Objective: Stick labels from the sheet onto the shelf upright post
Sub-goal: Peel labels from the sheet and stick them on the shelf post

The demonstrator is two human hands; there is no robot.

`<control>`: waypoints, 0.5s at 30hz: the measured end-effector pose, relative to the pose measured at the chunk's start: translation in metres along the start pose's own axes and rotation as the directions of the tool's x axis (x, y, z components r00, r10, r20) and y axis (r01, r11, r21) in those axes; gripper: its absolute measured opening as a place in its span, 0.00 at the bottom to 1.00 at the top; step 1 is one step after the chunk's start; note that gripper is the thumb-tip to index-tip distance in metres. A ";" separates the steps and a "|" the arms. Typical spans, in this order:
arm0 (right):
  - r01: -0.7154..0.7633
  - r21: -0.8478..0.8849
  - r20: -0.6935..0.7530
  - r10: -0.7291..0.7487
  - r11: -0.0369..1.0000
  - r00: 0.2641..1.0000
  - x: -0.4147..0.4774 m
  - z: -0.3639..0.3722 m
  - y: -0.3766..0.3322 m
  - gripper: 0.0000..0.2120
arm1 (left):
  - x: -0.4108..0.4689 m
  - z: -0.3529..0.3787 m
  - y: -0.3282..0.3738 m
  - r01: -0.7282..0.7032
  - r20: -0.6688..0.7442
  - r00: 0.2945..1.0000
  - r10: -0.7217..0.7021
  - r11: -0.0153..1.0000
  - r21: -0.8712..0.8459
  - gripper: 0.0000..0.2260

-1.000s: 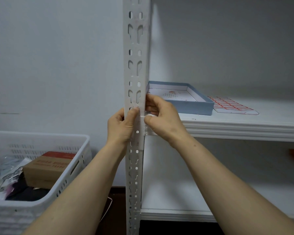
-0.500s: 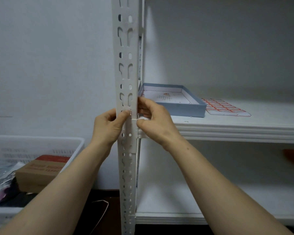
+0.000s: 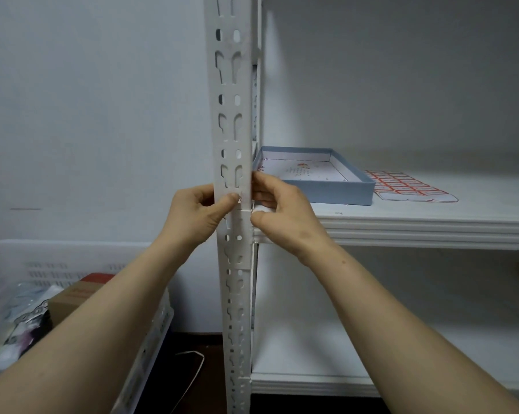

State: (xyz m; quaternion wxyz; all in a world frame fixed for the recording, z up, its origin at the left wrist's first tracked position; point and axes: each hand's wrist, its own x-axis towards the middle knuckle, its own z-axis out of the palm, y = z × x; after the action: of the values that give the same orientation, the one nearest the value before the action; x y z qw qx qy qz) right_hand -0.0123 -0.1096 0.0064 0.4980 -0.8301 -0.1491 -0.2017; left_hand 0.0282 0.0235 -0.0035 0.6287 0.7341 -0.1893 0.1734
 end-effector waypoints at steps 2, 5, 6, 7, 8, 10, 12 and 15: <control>0.007 0.001 0.009 -0.007 1.000 1.000 0.000 -0.001 0.000 0.23 | 0.000 0.000 0.000 -0.007 -0.002 1.000 0.007 1.000 0.012 0.03; 0.003 -0.014 0.010 -0.002 1.000 1.000 0.000 -0.002 0.001 0.25 | 0.000 0.002 0.000 -0.012 -0.014 1.000 0.012 1.000 0.015 0.03; 0.002 -0.020 0.010 -0.002 1.000 1.000 0.001 -0.003 0.001 0.25 | 0.000 0.002 0.000 -0.016 -0.019 1.000 0.016 1.000 0.018 0.03; 0.000 -0.023 0.010 0.000 1.000 1.000 0.001 -0.002 0.002 0.25 | 0.000 0.003 0.000 -0.018 -0.023 1.000 0.019 1.000 0.023 0.03; -0.002 -0.023 0.009 0.002 1.000 1.000 0.001 -0.002 0.002 0.25 | -0.001 0.004 0.000 -0.019 -0.027 0.999 0.020 0.999 0.025 0.03; -0.006 -0.024 0.009 0.006 1.000 1.000 0.001 -0.001 0.003 0.26 | -0.001 0.005 0.001 -0.014 -0.033 0.999 0.015 1.000 0.020 0.03; -0.005 -0.023 0.008 0.005 1.000 1.000 0.001 0.000 0.003 0.26 | -0.001 0.006 0.001 0.000 -0.039 0.999 0.000 1.000 0.005 0.04; -0.003 -0.017 0.018 0.004 1.000 1.000 0.000 -0.002 0.002 0.26 | -0.002 0.005 0.000 0.011 -0.034 0.999 -0.012 1.000 -0.014 0.03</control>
State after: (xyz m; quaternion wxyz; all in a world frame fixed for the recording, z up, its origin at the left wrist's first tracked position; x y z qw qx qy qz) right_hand -0.0116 -0.1123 0.0059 0.4899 -0.8364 -0.1504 -0.1946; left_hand 0.0267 0.0190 -0.0053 0.6378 0.7278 -0.1757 0.1809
